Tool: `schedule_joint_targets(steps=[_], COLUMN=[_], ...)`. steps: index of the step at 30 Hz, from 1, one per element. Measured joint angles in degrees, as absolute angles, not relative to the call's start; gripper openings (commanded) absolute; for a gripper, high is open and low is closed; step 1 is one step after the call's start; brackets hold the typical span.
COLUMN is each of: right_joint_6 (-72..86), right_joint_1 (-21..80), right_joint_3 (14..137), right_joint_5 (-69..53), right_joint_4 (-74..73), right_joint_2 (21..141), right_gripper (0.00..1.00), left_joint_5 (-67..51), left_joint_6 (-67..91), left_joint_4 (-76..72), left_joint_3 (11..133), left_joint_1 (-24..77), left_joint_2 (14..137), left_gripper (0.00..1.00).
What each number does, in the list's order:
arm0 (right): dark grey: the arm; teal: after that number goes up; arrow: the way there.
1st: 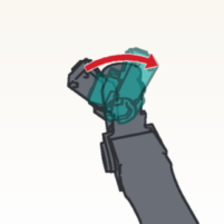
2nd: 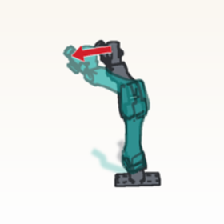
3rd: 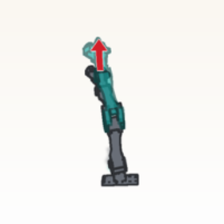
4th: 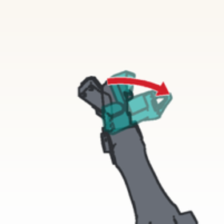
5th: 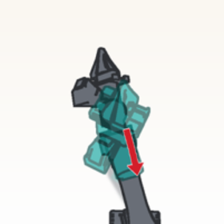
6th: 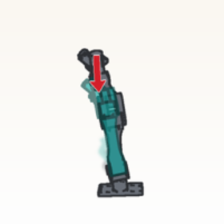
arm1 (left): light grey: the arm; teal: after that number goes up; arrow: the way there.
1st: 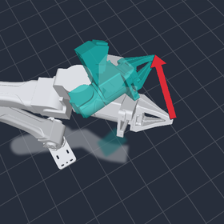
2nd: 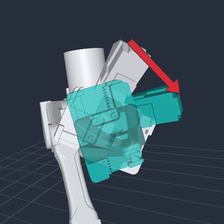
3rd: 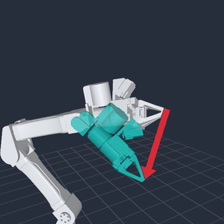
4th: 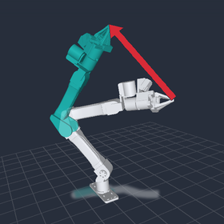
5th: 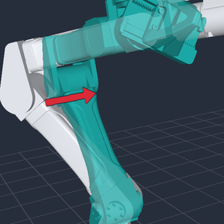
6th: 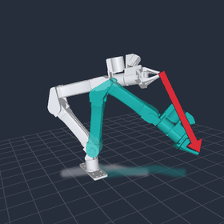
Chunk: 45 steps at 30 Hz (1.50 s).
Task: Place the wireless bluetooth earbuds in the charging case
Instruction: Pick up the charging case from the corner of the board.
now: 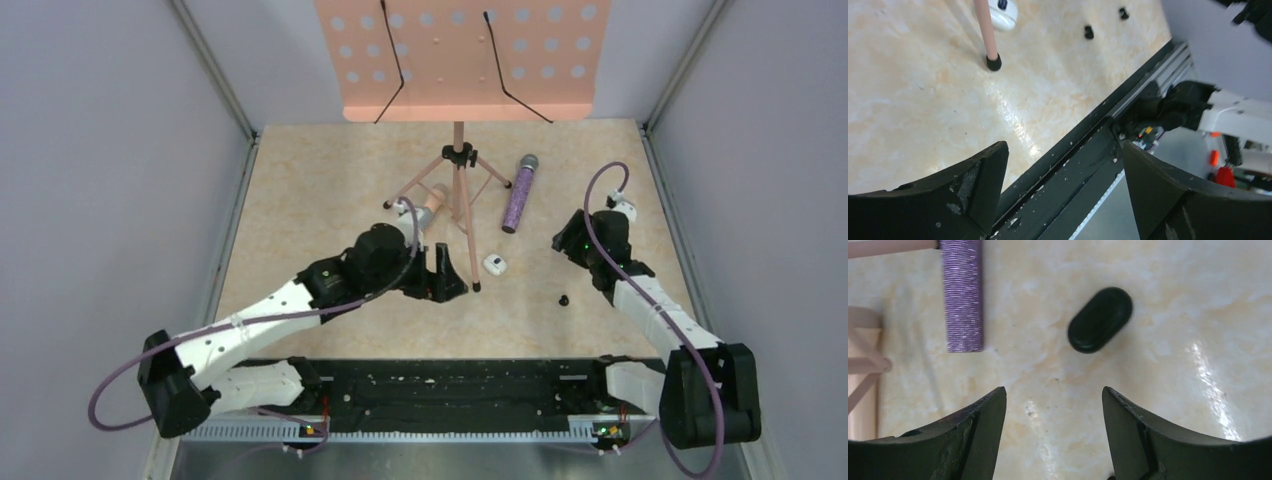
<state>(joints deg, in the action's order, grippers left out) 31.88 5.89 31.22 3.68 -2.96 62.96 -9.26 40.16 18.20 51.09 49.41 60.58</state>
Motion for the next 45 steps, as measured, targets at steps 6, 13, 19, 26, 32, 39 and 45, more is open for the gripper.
schedule_joint_targets(steps=[6, 13, 19, 26, 32, 39, 45], right_joint_6=[35.2, 35.8, 36.3, 36.0, 35.5, 34.9, 34.2], right_joint_1=[3.1, 1.2, 1.2, 1.1, 0.9, 0.9, 1.0], right_joint_3=[35.1, 44.4, 48.2, 51.4, 50.5, 42.1, 34.6], right_joint_5=[8.5, 9.3, 10.8, 12.5, 10.5, 3.0, -7.2], right_joint_4=[-8.6, -9.3, -9.4, -9.4, -8.7, -10.1, -11.6], right_joint_2=[72.3, 86.6, 92.2, 95.5, 94.8, 85.0, 70.3], right_gripper=[0.68, 0.61, 0.53, 0.39, 0.23, 0.17, 0.17], left_joint_5=[-6.7, -6.8, -7.0, -6.5, -6.5, -5.2, -4.6], left_joint_6=[36.2, 33.7, 33.0, 32.2, 32.1, 34.3, 38.6], left_joint_4=[20.8, 19.8, 18.0, 18.0, 17.8, 16.3, 14.9], left_joint_3=[54.5, 60.3, 60.3, 60.3, 60.3, 60.0, 58.2], left_joint_1=[57.9, 60.9, 61.5, 61.5, 61.5, 61.5, 60.8], left_joint_2=[73.5, 81.4, 81.4, 81.4, 81.5, 81.6, 81.6], left_gripper=[0.89, 0.89, 0.89, 0.89, 0.91, 0.93, 0.94])
